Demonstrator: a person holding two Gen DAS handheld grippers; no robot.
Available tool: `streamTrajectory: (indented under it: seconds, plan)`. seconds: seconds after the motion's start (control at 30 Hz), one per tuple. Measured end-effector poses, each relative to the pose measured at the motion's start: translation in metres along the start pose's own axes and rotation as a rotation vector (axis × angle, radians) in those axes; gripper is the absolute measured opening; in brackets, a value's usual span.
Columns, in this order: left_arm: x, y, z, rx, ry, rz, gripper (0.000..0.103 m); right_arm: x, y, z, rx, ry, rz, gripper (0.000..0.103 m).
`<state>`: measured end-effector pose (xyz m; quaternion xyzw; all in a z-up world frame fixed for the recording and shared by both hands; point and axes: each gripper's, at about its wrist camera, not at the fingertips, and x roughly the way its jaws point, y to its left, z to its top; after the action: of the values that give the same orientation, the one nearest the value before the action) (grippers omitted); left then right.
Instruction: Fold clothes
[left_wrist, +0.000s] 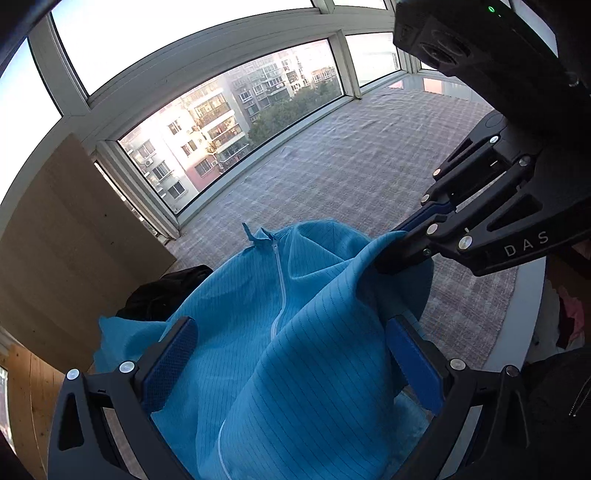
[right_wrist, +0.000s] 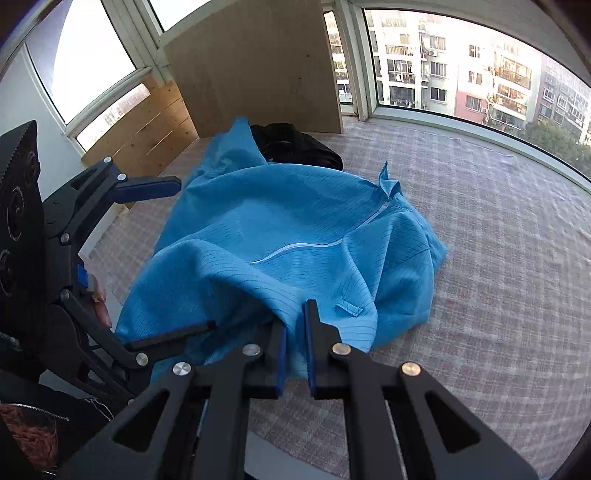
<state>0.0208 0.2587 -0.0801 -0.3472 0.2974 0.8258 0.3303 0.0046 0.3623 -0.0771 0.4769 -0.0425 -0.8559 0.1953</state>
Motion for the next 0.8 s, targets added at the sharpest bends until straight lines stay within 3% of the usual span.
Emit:
streamTrajectory:
  seconds: [0.07, 0.1, 0.13, 0.17, 0.3, 0.33, 0.4, 0.43, 0.47, 0.57, 0.63, 0.8]
  plan:
    - [0.007, -0.005, 0.005, 0.0, 0.013, -0.072, 0.074, -0.001, 0.001, 0.003, -0.018, -0.009, 0.01, 0.008]
    - [0.014, -0.006, 0.007, -0.01, 0.04, -0.09, 0.041, -0.002, 0.001, 0.005, -0.024, -0.013, 0.018, 0.008]
    - [0.022, -0.003, 0.007, -0.032, 0.073, -0.1, 0.014, -0.002, 0.0, 0.006, -0.029, -0.016, 0.025, 0.008]
    - [0.03, 0.001, 0.006, -0.06, 0.104, -0.11, 0.008, -0.002, 0.0, 0.007, -0.036, -0.017, 0.028, 0.008]
    - [0.039, 0.022, -0.004, -0.205, 0.13, -0.194, 0.005, -0.007, -0.009, 0.004, -0.038, -0.029, 0.036, 0.009]
    - [0.033, 0.032, -0.008, -0.242, 0.118, -0.186, 0.005, -0.008, -0.013, 0.003, -0.03, -0.026, 0.035, 0.014]
    - [0.01, 0.06, -0.018, -0.316, 0.077, -0.132, 0.004, -0.012, -0.028, 0.0, 0.01, -0.047, 0.01, 0.031]
    - [-0.002, 0.073, -0.023, -0.353, 0.056, -0.105, 0.004, -0.013, -0.038, -0.002, 0.035, -0.059, -0.007, 0.045]
    - [-0.013, 0.087, -0.028, -0.389, 0.035, -0.077, 0.004, -0.014, -0.048, -0.004, 0.061, -0.069, -0.026, 0.048]
    - [-0.047, 0.127, -0.044, -0.498, -0.027, 0.005, 0.003, -0.011, -0.078, -0.008, 0.153, -0.072, -0.068, 0.048]
    - [-0.076, 0.17, -0.065, -0.578, -0.051, 0.11, 0.003, -0.005, -0.092, -0.008, 0.2, -0.066, -0.081, 0.048]
    - [-0.098, 0.229, -0.138, -0.67, 0.065, 0.33, 0.0, 0.026, -0.112, 0.001, 0.277, -0.016, -0.098, 0.048]
